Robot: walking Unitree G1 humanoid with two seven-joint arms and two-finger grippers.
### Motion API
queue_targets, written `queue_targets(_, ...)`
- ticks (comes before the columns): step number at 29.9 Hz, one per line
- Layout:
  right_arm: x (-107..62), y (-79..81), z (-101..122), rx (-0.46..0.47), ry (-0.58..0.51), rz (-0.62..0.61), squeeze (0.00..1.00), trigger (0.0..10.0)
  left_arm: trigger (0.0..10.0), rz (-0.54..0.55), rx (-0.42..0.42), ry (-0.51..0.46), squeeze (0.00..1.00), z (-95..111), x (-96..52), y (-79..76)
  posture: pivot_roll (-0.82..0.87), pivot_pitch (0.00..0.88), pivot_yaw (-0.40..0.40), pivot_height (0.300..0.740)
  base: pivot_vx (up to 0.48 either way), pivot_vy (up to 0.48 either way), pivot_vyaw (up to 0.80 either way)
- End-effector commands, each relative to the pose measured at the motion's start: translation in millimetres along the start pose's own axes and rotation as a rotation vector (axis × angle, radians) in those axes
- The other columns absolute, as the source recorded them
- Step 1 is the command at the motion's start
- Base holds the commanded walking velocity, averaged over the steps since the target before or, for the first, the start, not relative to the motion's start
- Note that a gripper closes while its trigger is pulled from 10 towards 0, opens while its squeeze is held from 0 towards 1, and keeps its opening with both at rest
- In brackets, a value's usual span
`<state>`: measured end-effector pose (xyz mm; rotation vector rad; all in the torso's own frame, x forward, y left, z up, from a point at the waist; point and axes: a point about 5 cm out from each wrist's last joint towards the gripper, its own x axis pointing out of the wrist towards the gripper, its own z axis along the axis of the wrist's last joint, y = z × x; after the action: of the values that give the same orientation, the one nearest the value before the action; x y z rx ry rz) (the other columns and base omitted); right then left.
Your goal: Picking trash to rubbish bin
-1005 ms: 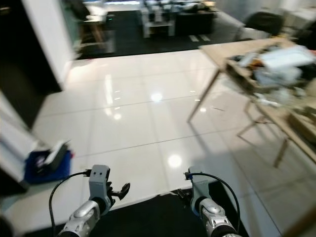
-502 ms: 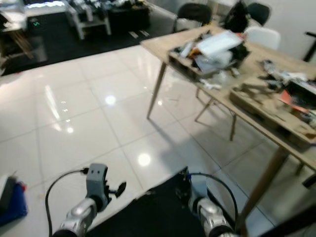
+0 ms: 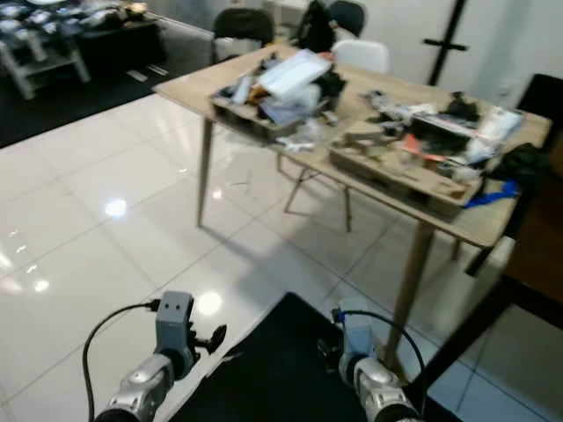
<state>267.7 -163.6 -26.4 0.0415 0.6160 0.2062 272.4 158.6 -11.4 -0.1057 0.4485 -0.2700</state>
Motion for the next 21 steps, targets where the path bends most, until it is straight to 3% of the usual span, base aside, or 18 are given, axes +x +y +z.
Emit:
queue_targets(1, -1.2, 3.3, -7.7, 0.023, 0.020, 0.001, 0.00, 10.0, 10.0, 0.003, -0.003, 0.037, 0.00, -9.7, -4.0, 1.4, -0.09, 0.075, 0.027, 0.740, 0.000, 0.000, -0.80)
queue_targets(21, -3.2, 0.9, -14.9, 0.020, 0.063, -0.013, 0.00, 10.0, 10.0, 0.016, -0.014, 0.054, 0.00, -12.8, -5.1, 2.6, -0.08, 0.083, 0.019, 0.740, 0.000, 0.000, -0.80)
